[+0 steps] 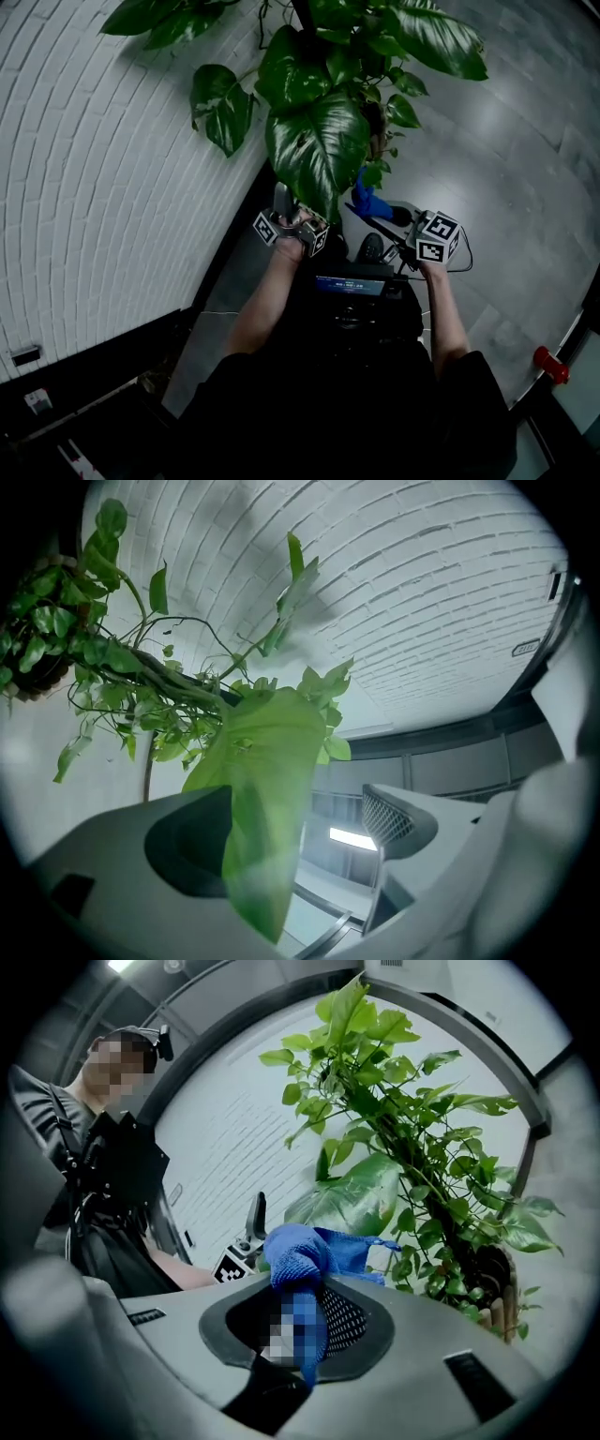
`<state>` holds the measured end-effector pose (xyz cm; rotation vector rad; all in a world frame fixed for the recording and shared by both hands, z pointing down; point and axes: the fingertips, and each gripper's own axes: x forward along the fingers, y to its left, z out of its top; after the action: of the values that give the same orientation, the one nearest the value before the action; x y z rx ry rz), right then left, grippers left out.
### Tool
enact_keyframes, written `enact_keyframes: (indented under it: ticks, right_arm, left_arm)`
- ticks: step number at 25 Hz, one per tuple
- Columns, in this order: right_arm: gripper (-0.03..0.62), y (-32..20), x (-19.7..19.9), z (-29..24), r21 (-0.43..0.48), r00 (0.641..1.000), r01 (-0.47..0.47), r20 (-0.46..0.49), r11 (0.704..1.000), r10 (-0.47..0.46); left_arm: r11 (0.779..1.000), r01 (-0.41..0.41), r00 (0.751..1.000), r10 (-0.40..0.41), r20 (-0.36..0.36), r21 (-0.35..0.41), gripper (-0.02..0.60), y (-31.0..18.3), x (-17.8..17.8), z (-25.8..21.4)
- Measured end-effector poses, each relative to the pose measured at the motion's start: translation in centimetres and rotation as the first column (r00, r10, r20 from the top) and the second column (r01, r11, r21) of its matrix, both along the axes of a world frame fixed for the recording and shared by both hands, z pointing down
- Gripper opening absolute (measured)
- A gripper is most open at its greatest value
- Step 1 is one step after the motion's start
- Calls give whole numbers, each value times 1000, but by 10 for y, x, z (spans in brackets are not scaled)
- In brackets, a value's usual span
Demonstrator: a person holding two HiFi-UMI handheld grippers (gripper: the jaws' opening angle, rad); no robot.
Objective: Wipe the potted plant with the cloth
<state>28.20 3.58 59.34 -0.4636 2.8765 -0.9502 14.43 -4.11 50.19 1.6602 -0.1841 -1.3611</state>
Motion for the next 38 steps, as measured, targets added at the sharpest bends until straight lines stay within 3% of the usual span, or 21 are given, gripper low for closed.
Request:
enact_keyframes:
  ticks: [5,7,9,13,16,19,22,30,38]
  right_arm:
    - [97,-21,48,-20,-24,980,-185,76,982,186]
    - [97,-40,68,-43,11,953,-290,101,957,287]
    - [97,-56,72,-76,85,937,-338,126,937,326]
    - [97,-61,22,-140,276,974,-220,122,936,193]
    - [97,-51,-34,-154,371,999,-53,22,927,48]
    - [97,-36,-82,-126,365,986,126,-147,923,-76]
    - [97,-15,-106,-90,282,957,242,-227,928,-181]
    - [97,32,-101,-62,172,948,289,-186,942,-257]
    - [97,56,-77,-41,49,982,188,-44,981,-186]
  left_arm:
    - [999,24,996,-22,88,-23,460,3,2,6]
    - [999,43,994,-39,106,-31,461,4,-3,7]
    - [998,56,992,-53,112,-30,462,7,-7,5]
    - [998,65,992,-63,108,-16,462,19,-11,-4]
    - [998,69,992,-68,103,-3,462,24,-10,-10]
    - [997,71,992,-72,105,12,464,27,-9,-16]
    - [996,85,991,-85,106,12,468,27,-10,-17]
    - [994,105,987,-101,121,-29,472,26,-13,-9]
    - [996,51,983,-37,178,-77,471,24,-2,2]
